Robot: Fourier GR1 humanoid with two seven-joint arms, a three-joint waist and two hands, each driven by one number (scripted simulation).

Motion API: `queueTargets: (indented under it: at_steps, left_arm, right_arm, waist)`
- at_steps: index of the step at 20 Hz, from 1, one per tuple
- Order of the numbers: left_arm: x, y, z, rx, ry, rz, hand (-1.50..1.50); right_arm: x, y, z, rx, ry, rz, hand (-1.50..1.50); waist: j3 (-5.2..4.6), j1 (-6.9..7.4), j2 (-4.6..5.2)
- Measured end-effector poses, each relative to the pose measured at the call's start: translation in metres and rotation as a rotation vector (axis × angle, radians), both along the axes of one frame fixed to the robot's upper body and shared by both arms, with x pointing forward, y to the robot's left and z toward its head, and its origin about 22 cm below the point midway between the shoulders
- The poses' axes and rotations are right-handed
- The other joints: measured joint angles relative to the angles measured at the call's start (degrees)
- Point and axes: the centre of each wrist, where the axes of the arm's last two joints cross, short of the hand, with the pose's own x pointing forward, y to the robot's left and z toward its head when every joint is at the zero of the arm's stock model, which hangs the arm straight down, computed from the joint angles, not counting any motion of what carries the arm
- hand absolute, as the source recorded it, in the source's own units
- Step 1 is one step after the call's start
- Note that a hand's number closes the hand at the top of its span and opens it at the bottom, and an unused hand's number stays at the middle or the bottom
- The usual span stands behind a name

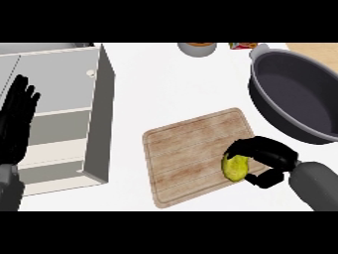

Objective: Pick the pear from the cutting board and place it in the pot

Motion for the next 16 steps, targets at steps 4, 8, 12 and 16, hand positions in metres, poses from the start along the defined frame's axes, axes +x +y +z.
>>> queueTargets:
  at_steps: [4,8,12,16]
  left_arm:
    - [-0.005,0.008,0.000,0.003,-0.002,0.037,0.00]
    - [-0.009,0.014,0.001,0.005,-0.002,0.050,0.00]
    - [-0.010,0.017,0.002,0.001,-0.004,0.062,0.00]
    - [-0.011,0.009,0.004,-0.003,-0.010,0.038,0.00]
  right_arm:
    - [-0.024,-0.020,0.012,0.035,-0.089,-0.108,1.50]
    - [-0.037,-0.035,0.039,0.149,-0.172,-0.248,1.50]
    - [-0.045,-0.046,0.077,0.269,-0.287,-0.382,1.50]
    - [-0.062,-0.063,0.117,0.350,-0.356,-0.515,1.50]
  waist:
    - [0.05,-2.05,0.14]
    - [0.18,-3.16,0.56]
    - [0.25,-3.55,0.87]
    - [0.36,-2.38,1.43]
